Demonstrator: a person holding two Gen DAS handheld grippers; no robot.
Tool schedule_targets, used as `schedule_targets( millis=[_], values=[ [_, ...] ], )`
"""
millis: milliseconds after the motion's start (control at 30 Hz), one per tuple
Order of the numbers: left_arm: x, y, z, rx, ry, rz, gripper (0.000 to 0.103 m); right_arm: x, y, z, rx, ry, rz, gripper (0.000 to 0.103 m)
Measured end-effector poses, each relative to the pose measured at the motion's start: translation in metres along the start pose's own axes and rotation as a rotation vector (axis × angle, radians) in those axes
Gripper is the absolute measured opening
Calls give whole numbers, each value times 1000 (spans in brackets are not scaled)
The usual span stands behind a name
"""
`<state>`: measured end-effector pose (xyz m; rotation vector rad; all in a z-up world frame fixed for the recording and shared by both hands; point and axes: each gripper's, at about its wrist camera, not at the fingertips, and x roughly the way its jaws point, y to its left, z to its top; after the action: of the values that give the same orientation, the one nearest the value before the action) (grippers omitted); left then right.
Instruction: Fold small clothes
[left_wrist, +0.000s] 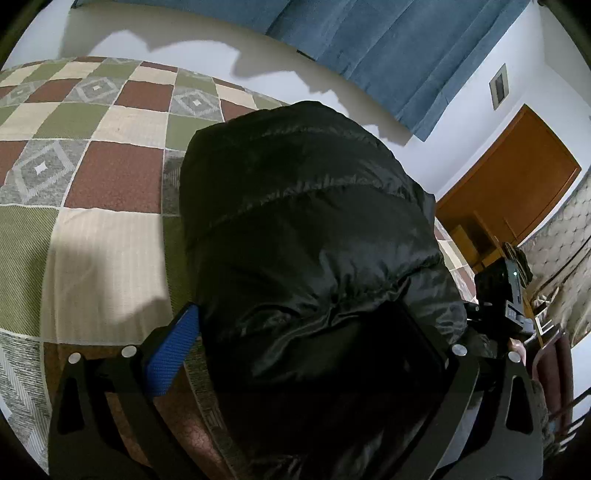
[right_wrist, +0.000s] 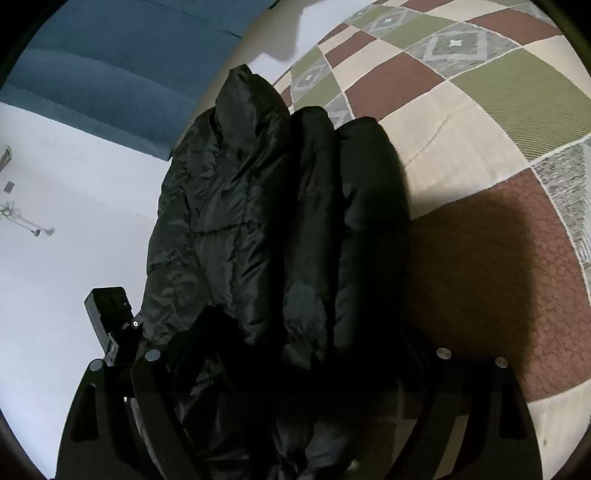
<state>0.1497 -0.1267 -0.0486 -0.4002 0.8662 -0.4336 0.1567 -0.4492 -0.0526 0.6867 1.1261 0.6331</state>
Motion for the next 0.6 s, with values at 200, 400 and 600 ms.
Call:
schedule_targets(
  millis=[200, 400, 600],
  values=[
    [-4, 2, 1, -21, 1, -16, 100, 0, -3, 0, 9, -5, 49, 86],
    [5, -5, -1, 8, 7, 4, 100, 8, 4, 0, -30, 2, -3, 87],
    [6, -4, -1, 16, 14, 3, 100, 22, 15, -2, -76, 15, -14, 84]
  ],
)
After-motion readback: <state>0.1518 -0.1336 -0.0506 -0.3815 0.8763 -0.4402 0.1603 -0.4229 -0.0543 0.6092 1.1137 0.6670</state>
